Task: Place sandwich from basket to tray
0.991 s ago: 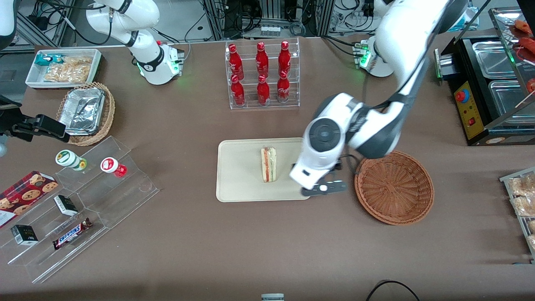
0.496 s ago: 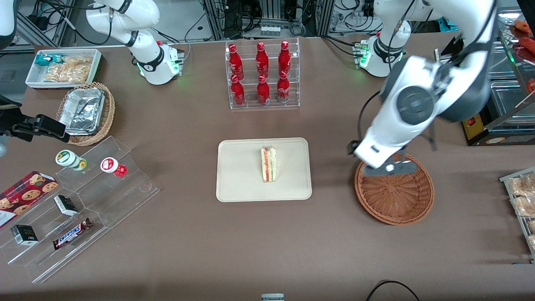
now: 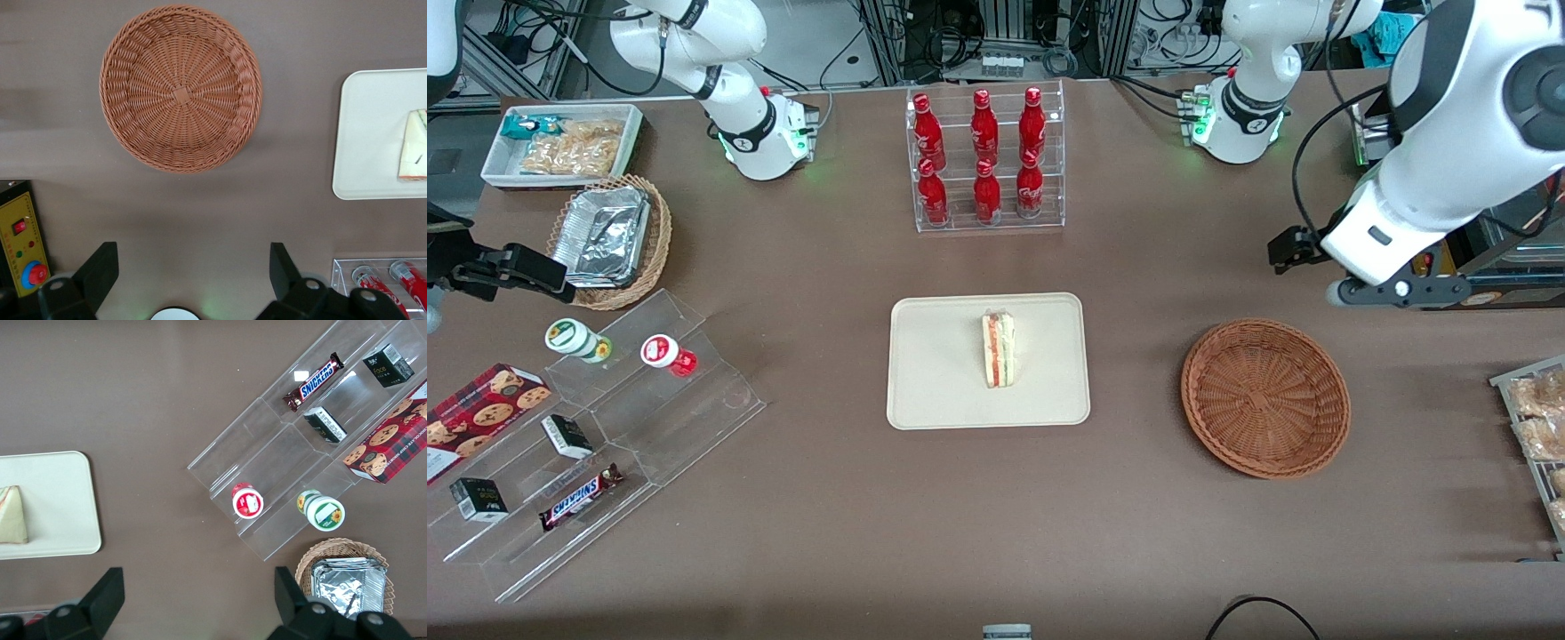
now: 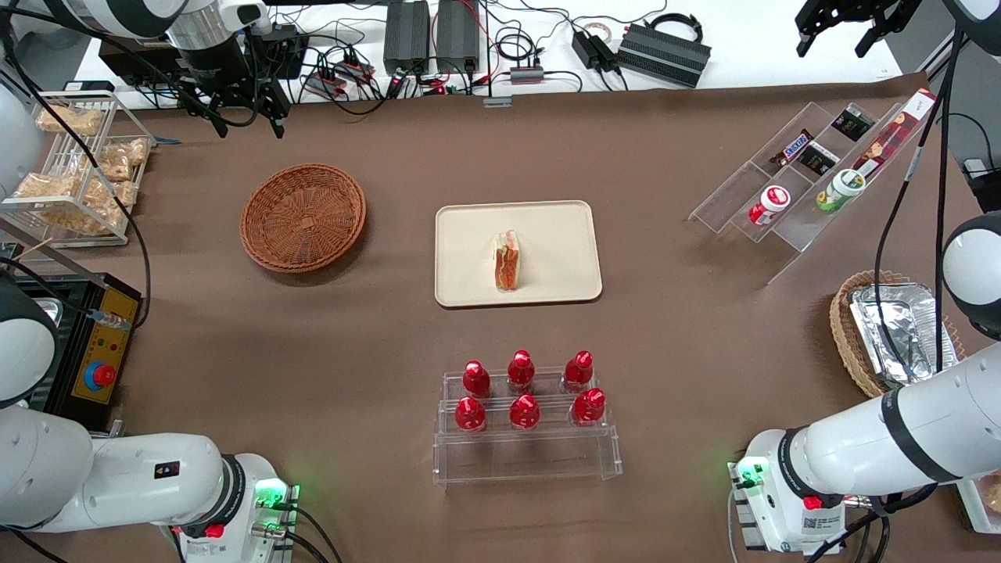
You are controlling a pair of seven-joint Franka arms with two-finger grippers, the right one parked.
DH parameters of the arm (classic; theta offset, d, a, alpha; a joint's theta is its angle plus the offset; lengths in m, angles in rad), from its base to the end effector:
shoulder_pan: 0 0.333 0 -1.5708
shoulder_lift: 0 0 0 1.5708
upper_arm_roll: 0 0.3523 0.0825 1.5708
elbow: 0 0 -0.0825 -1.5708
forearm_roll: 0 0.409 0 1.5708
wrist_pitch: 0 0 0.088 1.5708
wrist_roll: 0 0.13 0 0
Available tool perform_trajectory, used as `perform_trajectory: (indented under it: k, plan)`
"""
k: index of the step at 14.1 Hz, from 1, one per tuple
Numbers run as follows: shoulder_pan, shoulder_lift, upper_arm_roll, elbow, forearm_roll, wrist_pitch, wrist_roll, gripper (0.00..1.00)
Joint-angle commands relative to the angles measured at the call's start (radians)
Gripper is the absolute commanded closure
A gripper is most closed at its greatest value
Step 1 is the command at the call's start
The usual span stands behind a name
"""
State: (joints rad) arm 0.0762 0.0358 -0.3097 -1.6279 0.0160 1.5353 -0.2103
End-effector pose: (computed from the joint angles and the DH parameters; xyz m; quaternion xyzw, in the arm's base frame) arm 0.5656 -0.1294 0.5871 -0.9979 0.0121 0.0612 0.0164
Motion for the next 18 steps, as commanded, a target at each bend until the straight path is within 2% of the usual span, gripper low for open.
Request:
perform_trajectory:
  k: [1, 18]
  plan:
    - [0.005, 0.009, -0.008, 0.042, -0.014, -0.018, 0.014, 0.0]
    - [0.002, 0.03, -0.011, 0.155, -0.014, -0.017, -0.003, 0.0]
